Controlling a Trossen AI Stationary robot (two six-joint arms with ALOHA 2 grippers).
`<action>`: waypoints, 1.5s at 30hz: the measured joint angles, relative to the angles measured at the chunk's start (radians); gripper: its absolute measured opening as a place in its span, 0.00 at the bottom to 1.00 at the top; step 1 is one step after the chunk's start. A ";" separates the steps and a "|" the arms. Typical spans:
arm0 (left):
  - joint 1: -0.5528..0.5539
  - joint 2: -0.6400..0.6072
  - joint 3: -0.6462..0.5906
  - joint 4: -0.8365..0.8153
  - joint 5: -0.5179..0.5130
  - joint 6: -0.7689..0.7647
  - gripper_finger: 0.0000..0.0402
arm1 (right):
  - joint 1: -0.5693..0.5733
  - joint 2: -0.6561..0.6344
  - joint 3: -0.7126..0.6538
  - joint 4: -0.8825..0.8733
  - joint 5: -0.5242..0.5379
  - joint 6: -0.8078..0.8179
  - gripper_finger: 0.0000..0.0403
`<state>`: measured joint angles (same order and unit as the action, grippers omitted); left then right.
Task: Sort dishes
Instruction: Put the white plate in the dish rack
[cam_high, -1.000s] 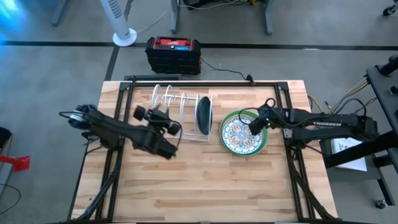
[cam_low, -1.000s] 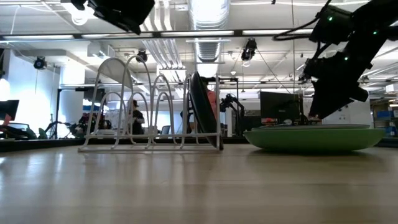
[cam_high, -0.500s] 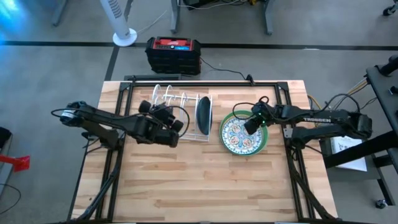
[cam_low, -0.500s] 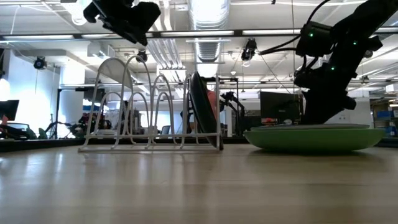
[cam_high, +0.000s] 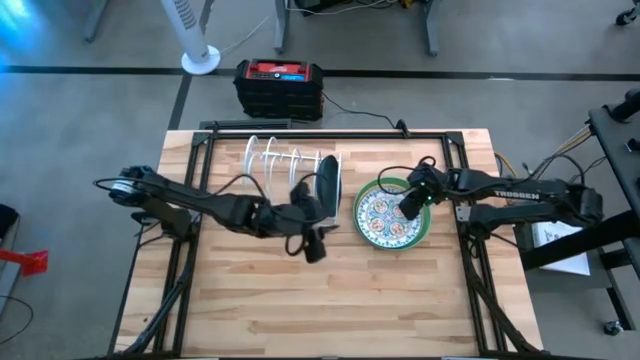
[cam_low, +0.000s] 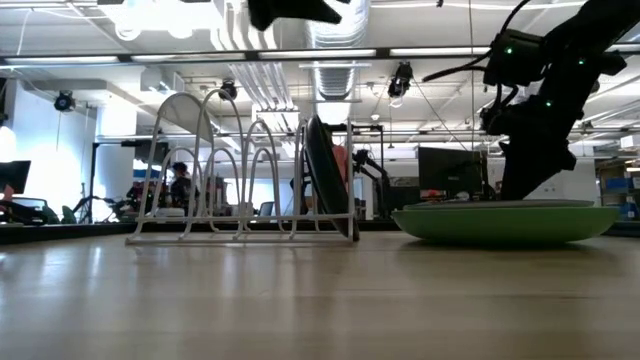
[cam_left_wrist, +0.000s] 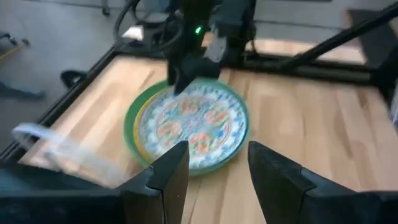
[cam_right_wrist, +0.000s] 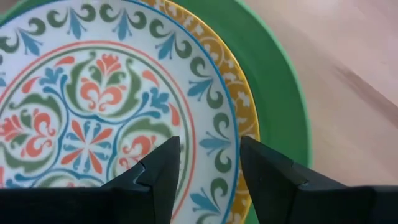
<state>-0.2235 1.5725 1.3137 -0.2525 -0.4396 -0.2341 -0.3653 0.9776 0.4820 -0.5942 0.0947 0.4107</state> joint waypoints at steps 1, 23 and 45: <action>0.004 0.025 0.017 -0.003 -0.004 -0.009 0.38 | 0.000 -0.006 0.000 -0.009 0.000 -0.004 0.39; 0.074 0.740 0.697 -0.518 -0.024 0.027 0.38 | 0.000 -0.008 0.000 -0.022 0.000 -0.022 0.38; 0.086 0.897 0.872 -0.611 -0.026 0.007 0.38 | 0.000 -0.007 -0.005 -0.017 0.014 -0.017 0.37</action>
<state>-0.1375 2.4691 2.1857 -0.8635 -0.4660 -0.2272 -0.3653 0.9710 0.4774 -0.6117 0.1084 0.3939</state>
